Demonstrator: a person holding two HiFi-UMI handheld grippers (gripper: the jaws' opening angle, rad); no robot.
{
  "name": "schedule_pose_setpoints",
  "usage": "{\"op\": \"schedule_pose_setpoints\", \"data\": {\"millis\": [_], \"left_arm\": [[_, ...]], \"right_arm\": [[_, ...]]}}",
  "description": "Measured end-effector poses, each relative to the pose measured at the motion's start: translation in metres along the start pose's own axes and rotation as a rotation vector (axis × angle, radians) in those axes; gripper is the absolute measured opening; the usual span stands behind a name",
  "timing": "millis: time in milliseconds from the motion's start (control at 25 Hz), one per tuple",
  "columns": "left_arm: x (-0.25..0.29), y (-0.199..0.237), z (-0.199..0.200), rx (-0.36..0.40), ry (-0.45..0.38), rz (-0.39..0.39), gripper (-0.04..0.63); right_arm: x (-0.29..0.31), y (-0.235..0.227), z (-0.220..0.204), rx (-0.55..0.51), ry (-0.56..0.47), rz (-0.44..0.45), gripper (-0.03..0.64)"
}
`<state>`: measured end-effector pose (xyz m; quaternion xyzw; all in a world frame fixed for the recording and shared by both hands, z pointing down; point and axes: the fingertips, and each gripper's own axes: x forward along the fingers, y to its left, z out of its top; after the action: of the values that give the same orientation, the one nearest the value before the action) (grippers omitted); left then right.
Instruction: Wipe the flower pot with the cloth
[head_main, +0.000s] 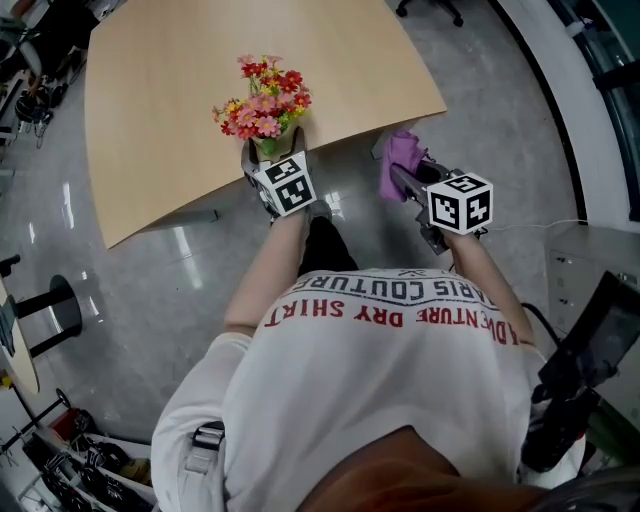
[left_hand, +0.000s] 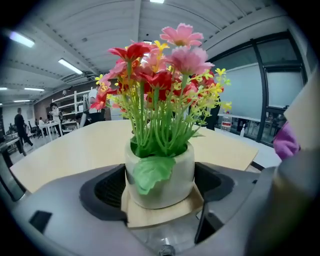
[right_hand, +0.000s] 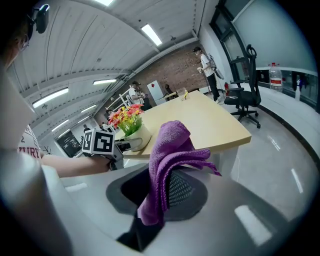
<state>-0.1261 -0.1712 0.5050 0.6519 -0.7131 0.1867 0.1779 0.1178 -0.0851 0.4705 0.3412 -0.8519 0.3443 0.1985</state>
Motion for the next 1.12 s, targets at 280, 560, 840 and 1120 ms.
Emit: {"op": "schedule_pose_setpoints", "data": {"millis": [280,560,840,1120], "left_arm": [[-0.008,-0.002,-0.001,0.027,-0.015,-0.07,0.434],[-0.005,-0.01,0.002,0.142,-0.034,-0.287,0.433],[0.006,-0.022,0.008,0.247,-0.031,-0.48,0.433],[0.013,-0.003,0.002,0.335,-0.015,-0.626,0.434]], "right_arm": [[0.008,0.01,0.006,-0.006,-0.001,0.032,0.041],[0.043,0.023,0.033,-0.016,-0.009,0.101,0.041],[0.081,0.026,0.078,-0.026,-0.032,0.167,0.043],[0.143,0.046,0.101,0.019,-0.041,0.234,0.041]]}}
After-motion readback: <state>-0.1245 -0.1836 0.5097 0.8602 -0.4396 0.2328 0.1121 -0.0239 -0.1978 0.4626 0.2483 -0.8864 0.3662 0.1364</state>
